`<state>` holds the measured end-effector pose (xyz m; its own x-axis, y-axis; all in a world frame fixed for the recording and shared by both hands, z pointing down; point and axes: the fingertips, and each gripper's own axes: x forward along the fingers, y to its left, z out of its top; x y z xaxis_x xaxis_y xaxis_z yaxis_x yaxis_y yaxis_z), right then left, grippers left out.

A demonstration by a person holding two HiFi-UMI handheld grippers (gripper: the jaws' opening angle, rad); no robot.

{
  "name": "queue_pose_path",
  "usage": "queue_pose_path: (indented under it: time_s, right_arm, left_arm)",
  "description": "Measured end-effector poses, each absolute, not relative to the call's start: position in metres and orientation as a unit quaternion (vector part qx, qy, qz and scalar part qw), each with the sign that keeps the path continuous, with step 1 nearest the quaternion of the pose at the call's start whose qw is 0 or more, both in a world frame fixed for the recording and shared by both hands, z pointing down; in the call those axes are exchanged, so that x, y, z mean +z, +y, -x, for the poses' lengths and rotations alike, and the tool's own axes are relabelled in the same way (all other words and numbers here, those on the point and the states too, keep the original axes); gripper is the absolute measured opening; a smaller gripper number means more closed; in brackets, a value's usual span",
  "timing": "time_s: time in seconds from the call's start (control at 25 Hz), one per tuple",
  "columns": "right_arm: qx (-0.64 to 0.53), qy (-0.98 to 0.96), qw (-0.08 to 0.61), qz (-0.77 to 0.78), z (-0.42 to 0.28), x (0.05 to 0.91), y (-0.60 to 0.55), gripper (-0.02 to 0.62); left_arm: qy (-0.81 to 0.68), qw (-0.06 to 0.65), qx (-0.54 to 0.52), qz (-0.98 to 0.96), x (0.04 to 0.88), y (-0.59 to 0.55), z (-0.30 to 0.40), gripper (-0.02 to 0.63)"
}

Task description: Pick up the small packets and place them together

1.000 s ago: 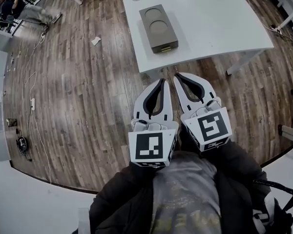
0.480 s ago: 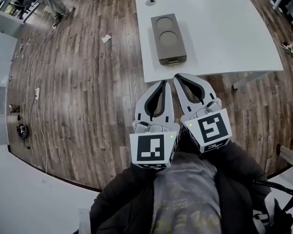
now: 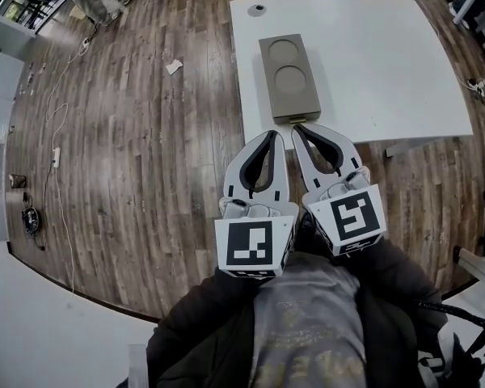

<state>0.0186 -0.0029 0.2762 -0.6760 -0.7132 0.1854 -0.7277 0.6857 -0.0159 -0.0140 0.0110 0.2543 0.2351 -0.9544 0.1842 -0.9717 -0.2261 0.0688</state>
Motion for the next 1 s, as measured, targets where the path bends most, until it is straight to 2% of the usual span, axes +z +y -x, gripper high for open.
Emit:
queue_pose_path:
  time_s: [0.52, 1.0]
  right_arm:
    - [0.055, -0.895, 0.093, -0.433, -0.011, 0.285, -0.036, 0.005]
    - [0.022, -0.873, 0.078, -0.481, 0.018, 0.276, -0.084, 0.005]
  left_arm:
    - [-0.582, 0.1, 0.055, -0.805, 0.265, -0.023, 0.023, 0.0]
    - [-0.536, 0.074, 0.042, -0.84, 0.261, -0.074, 0.051, 0.0]
